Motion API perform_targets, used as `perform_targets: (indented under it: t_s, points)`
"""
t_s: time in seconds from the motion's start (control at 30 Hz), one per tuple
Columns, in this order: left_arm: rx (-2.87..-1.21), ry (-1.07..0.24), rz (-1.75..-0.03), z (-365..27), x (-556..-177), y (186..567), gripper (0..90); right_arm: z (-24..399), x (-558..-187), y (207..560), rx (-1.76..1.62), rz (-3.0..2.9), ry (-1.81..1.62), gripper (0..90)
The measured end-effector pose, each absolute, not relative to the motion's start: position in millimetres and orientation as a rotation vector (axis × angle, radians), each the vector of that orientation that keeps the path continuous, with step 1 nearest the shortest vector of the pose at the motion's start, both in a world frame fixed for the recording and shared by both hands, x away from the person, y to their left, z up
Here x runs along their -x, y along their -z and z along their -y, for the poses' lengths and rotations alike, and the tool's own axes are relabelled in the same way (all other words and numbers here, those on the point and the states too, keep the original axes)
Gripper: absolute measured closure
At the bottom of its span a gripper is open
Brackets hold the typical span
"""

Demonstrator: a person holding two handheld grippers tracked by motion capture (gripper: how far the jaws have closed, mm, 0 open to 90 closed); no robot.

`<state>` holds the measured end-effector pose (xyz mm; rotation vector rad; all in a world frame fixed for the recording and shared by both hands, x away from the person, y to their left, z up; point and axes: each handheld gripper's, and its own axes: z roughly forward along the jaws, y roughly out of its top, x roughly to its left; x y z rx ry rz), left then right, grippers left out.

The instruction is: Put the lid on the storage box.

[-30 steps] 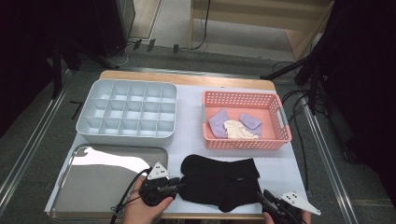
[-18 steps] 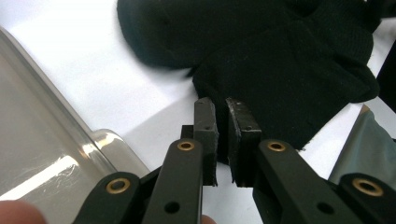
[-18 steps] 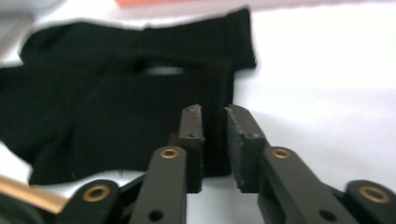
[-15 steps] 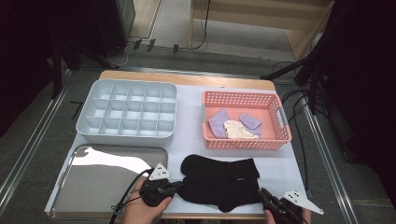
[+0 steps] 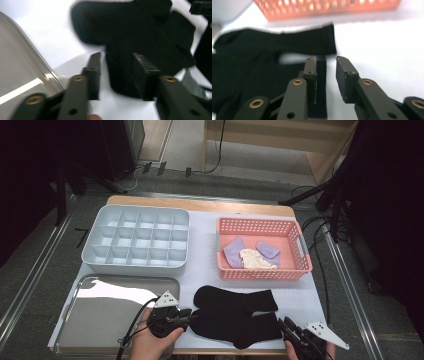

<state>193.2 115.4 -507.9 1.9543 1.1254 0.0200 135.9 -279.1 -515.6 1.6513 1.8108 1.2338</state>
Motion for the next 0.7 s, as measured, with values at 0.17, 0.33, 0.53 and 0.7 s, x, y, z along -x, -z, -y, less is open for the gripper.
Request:
perform_targets:
  t_s: [0.17, 0.33, 0.53, 0.7]
  points:
    - [-1.871, -0.114, -1.21, -114, -210, 508, 55.5, 277, -171, 514, -1.666, -1.746, -1.278, 64.2]
    - [-1.864, -0.15, -1.248, -108, -224, 513, 55.6, 271, -199, 527, -1.749, -1.772, -1.219, 66.6]
    - [-1.933, -0.157, -1.217, -96, -226, 513, 61.2, 264, -204, 529, -1.667, -1.854, -1.164, 85.0]
    - [-1.98, -0.163, -1.22, -93, -228, 513, 77.3, 265, -211, 525, -1.633, -1.844, -1.188, 86.9]
